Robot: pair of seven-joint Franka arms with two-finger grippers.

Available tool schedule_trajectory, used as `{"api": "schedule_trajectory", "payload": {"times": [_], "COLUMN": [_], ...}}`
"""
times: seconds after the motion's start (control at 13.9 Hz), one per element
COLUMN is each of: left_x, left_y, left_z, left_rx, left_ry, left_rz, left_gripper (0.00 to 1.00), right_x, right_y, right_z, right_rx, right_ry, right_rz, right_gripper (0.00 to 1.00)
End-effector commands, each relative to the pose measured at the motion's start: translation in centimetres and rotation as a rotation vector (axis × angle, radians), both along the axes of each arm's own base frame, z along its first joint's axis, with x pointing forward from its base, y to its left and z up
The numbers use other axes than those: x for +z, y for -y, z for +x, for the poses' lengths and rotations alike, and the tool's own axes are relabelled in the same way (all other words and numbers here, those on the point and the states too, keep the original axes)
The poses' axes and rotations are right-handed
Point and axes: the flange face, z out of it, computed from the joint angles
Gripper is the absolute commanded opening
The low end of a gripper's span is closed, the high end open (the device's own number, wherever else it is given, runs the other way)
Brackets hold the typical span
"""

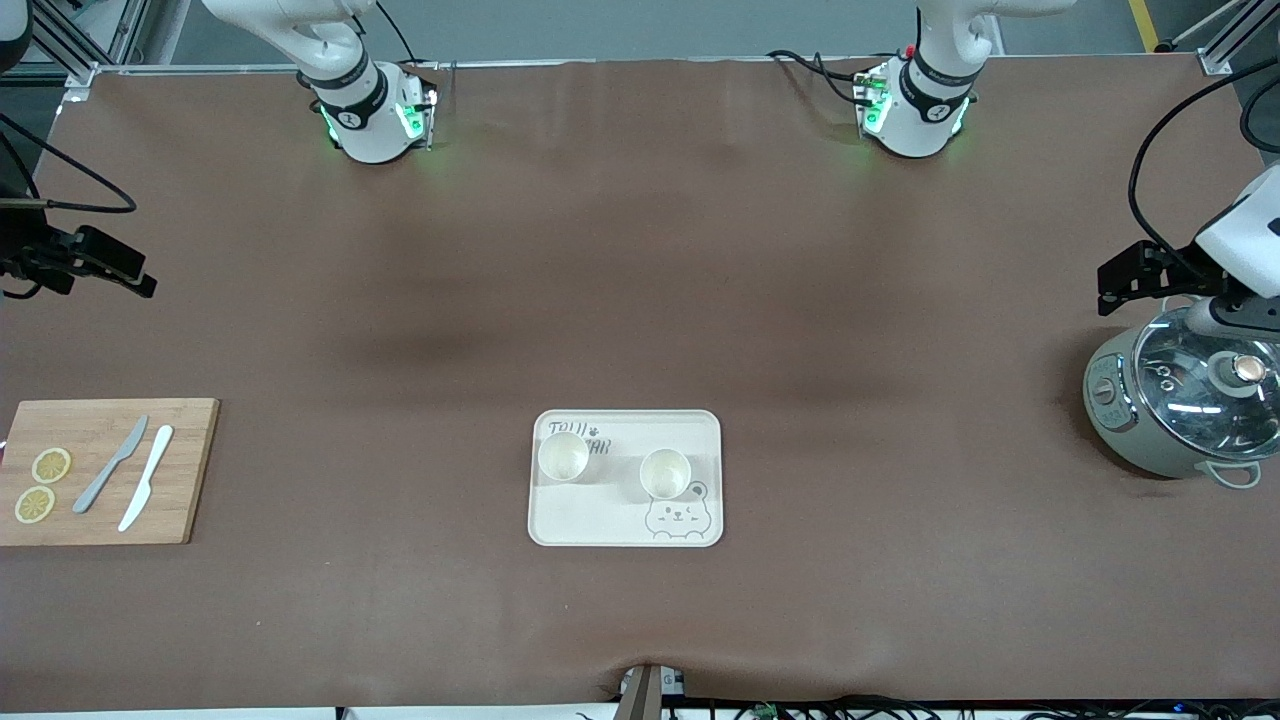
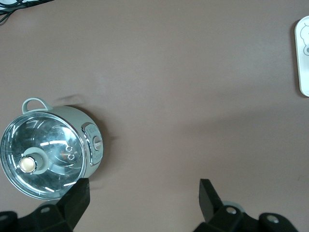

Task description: Place white IKEA cup upright on tray with both arms

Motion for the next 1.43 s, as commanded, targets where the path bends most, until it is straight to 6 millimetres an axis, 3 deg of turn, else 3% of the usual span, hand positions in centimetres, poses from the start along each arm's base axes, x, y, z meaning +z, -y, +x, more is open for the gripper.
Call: {"api": "schedule_trajectory", "payload": {"times": [0.0, 0.86, 1.36], "left_x": [0.32, 0.17, -0.03], "left_y": [-0.3, -0.57, -0.62], "left_z": [-0.03, 0.03, 0.16], "left_rx": [0.008, 0.012, 0.015], "left_ry": [0.011, 0.009, 0.006], "left_rz": [0.009, 0.009, 0.006], "left_gripper": [1.0, 1.0, 1.0], "right_x": [0.35, 0.51, 0.58], "right_y": [-0.31, 0.53, -0.16], "right_z": [-0.68, -0.56, -0.57], "right_rx": [0.008, -0.01, -0.002], "right_ry": [0.009, 0.024, 0.024], "right_rz": [-0.013, -0.03, -0.032], "right_gripper": [1.0, 1.0, 1.0]}}
